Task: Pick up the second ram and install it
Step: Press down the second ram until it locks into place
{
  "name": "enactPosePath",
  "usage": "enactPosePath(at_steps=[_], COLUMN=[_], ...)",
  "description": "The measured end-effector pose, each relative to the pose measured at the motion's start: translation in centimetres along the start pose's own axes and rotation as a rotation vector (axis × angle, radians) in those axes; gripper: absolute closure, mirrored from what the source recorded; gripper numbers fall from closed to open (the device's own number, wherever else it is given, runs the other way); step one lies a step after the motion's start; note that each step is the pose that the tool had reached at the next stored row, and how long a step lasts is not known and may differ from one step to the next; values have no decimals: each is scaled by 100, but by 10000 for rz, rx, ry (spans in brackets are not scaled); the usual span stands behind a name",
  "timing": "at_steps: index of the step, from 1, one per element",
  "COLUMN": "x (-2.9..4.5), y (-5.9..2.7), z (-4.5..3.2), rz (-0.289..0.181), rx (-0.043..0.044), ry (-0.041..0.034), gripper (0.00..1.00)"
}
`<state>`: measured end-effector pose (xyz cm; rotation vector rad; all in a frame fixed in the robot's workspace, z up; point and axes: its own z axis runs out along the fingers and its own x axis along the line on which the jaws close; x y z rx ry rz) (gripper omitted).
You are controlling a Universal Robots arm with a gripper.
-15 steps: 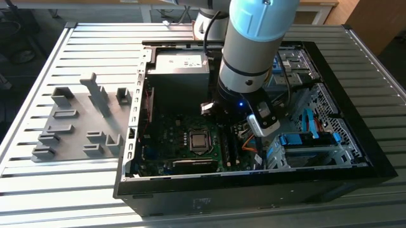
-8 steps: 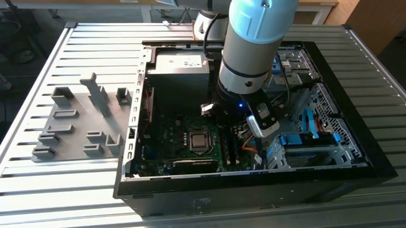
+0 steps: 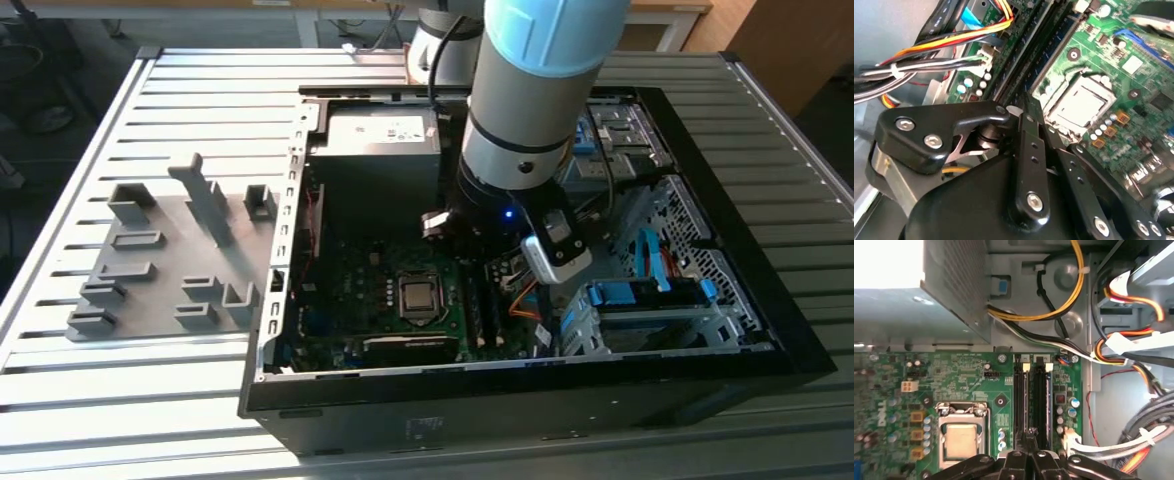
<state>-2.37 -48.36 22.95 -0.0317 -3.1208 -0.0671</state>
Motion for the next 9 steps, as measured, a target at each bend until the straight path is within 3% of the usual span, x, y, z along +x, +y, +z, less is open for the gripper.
enactPosePath(at_steps=[3,9], x=[1,1], y=[3,3], z=[-69,-84], rz=[-1,-1], rx=[1,2], ry=[2,3], gripper=[89,89])
